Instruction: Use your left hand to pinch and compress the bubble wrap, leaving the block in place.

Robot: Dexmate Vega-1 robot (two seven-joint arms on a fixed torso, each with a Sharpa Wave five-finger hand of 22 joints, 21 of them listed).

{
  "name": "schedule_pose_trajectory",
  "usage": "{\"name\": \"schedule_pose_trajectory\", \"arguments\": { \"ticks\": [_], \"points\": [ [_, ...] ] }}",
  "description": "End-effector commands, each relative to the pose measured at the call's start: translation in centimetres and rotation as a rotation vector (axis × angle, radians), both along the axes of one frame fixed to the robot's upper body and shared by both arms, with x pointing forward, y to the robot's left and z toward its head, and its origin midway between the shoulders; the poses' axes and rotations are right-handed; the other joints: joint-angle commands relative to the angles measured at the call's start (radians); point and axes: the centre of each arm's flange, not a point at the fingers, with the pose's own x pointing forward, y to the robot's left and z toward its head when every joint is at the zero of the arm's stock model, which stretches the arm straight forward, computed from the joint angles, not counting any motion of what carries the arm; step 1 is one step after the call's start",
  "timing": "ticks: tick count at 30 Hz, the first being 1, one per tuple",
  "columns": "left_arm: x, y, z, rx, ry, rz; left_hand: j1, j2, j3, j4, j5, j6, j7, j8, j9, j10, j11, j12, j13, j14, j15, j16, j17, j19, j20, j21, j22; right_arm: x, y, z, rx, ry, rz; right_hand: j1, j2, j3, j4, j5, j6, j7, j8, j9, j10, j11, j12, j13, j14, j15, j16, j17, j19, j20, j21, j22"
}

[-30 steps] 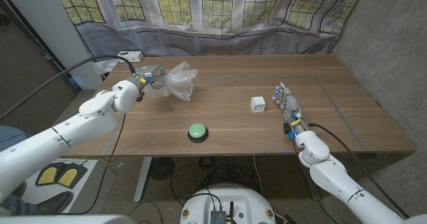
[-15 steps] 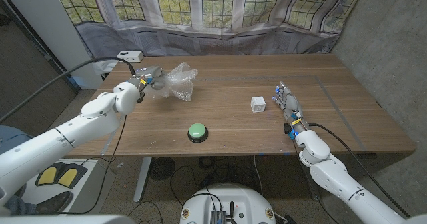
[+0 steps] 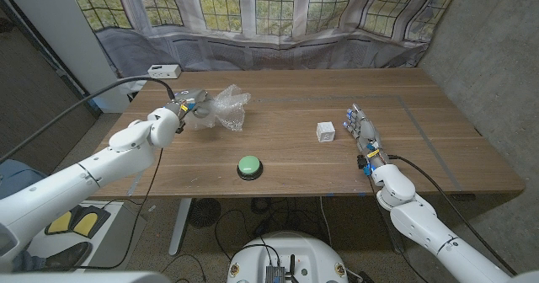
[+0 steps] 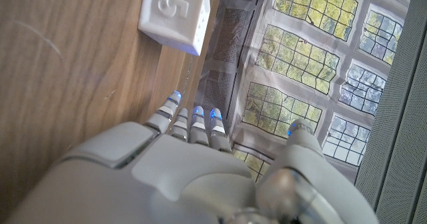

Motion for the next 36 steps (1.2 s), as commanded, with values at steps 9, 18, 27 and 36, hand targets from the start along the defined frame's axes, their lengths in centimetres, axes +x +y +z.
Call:
{"name": "schedule_pose_trajectory", "arguments": {
  "ticks": [9,18,27,36],
  "points": [
    [1.5,-0.3,-2.1,0.028,-0.021,0.0,-0.011,-0.009,-0.003,-0.015,-0.003,-0.004,-0.006,0.01,-0.002,-0.026,-0.004,-0.001,-0.004,-0.029,-0.005,0.002,0.005,-0.026,-0.012,-0.012,0.004,0.3,0.3,0.1,-0.009,0.009,0.002,0.003,0.005,-0.001,-0.002,0.003,0.006,0.002,0.0,0.003,0.006,0.004,-0.003,0.001,0.007,0.005,-0.002,0.002,0.003,0.0,0.001,0.005],
    [1.9,-0.6,-2.4,0.054,-0.014,0.003,-0.017,-0.01,-0.009,-0.017,-0.005,-0.012,-0.009,0.009,-0.004,-0.037,-0.006,0.0,-0.009,-0.046,-0.004,0.002,0.008,-0.045,-0.015,-0.021,0.005,0.5,0.2,0.3,-0.01,0.008,0.0,0.003,0.005,-0.002,-0.002,0.002,0.007,0.0,0.0,0.003,0.006,0.002,-0.003,0.001,0.007,0.004,-0.003,0.002,0.003,0.0,0.001,0.005],
    [2.6,-0.7,-2.8,0.07,0.012,0.013,-0.021,-0.012,-0.013,-0.019,-0.006,-0.012,-0.012,0.01,-0.005,-0.041,-0.009,0.002,-0.012,-0.056,-0.005,0.001,0.008,-0.055,-0.012,-0.027,0.005,0.5,0.1,0.4,-0.013,0.009,-0.003,0.003,0.005,-0.002,-0.002,0.002,0.006,0.001,0.0,0.003,0.006,0.003,-0.003,0.001,0.007,0.003,-0.003,0.002,0.003,0.0,0.001,0.005],
    [3.5,-0.8,-3.7,0.058,0.039,0.0,-0.033,-0.015,-0.021,-0.018,-0.009,-0.017,-0.016,0.011,-0.007,-0.053,-0.015,0.002,-0.017,-0.073,-0.005,0.0,0.007,-0.087,-0.004,-0.042,0.005,0.5,0.0,0.6,-0.018,0.011,-0.004,0.003,0.006,-0.002,-0.002,0.002,0.007,0.001,0.0,0.003,0.007,0.004,-0.003,0.001,0.006,0.003,-0.003,0.002,0.003,0.0,0.001,0.005]
  ]
}}
